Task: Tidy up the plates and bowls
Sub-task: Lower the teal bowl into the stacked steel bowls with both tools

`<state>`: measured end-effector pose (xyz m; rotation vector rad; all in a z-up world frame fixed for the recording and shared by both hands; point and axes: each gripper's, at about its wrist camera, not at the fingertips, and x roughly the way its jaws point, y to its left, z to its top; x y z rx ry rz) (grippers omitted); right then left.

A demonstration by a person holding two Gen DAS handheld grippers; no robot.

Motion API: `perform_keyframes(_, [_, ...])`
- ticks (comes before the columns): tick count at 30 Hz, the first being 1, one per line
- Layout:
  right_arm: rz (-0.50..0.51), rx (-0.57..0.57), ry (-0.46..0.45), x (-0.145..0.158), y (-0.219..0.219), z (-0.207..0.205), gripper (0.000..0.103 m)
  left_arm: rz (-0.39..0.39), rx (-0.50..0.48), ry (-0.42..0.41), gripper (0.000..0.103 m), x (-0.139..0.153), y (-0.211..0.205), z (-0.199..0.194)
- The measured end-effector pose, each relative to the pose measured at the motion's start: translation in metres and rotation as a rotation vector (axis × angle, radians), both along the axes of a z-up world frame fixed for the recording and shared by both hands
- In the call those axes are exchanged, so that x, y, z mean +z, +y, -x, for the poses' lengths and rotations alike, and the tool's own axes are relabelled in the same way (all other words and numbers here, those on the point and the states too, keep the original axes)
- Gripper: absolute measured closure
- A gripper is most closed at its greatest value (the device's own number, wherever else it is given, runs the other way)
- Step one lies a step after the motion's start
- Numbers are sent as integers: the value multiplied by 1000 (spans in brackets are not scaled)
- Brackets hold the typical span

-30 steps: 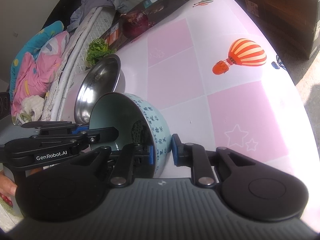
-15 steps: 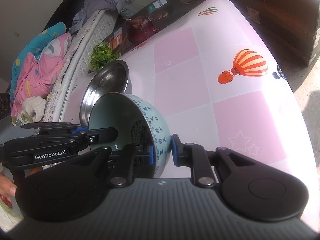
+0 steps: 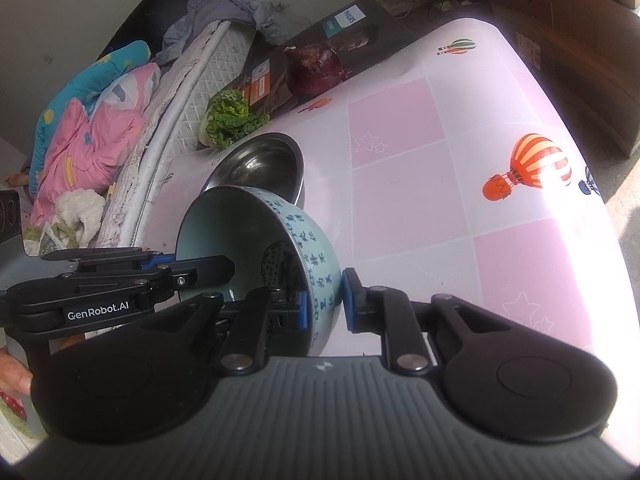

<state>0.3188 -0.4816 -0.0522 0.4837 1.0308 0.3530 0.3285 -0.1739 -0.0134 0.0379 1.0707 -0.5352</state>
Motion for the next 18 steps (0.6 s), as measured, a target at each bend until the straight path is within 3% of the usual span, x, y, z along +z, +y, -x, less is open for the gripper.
perform_keyframes(11, [-7, 65, -34, 22, 44, -39, 88, 16, 91, -31, 89, 19, 47, -23])
perform_keyframes(18, [-6, 113, -16, 16, 77, -89, 88, 28, 167, -9, 89, 10, 75, -56])
